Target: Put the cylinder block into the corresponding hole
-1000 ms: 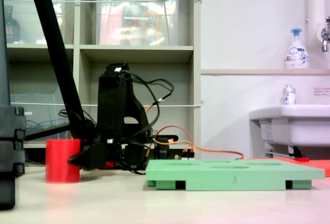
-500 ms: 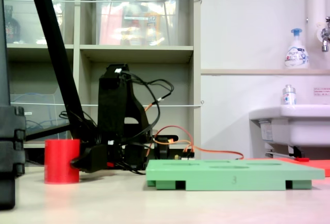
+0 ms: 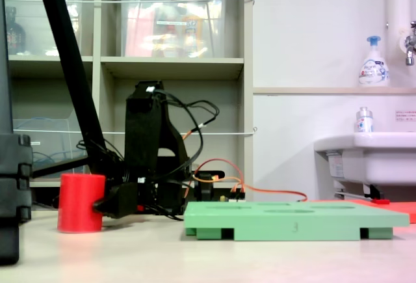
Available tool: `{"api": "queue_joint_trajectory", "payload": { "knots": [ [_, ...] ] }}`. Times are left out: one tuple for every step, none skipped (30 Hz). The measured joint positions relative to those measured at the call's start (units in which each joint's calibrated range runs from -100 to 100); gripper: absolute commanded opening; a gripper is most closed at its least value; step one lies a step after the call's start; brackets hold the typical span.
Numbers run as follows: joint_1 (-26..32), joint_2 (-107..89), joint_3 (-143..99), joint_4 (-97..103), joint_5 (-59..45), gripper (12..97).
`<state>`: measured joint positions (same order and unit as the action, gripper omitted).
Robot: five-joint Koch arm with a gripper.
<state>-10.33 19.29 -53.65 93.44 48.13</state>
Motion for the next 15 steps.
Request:
{"api": "queue_joint_trajectory", "payload": {
  "knots": [
    [0.0, 0.0, 0.0, 0.0, -0.1, 36.0],
    [0.0, 0.0, 0.0, 0.0, -0.1, 35.8],
    [0.0, 0.0, 0.0, 0.0, -0.1, 34.7],
    [0.0, -0.4, -0.4, 0.0, -0.1, 33.6],
    [0.0, -1.1, -1.3, 0.0, -0.1, 32.3],
    [0.0, -2.3, -2.6, 0.0, -0.1, 31.3],
    [0.0, -4.1, -4.2, 0.0, -0.1, 31.1],
    [0.0, -6.0, -5.5, -0.1, -0.1, 31.1],
    [0.0, -8.3, -6.5, -0.1, -0.2, 31.1],
    [0.1, -10.7, -7.0, -0.1, -0.2, 31.1],
    [0.2, -13.4, -7.6, -0.1, -0.1, 31.1],
    [0.4, -16.3, -9.1, -0.1, -0.1, 31.1],
    [0.6, -19.3, -10.6, -0.1, -0.1, 31.1],
    [0.9, -22.8, -12.1, -0.1, -0.1, 31.1],
    [1.4, -26.7, -13.2, -0.1, -0.1, 31.1]
  ]
}}
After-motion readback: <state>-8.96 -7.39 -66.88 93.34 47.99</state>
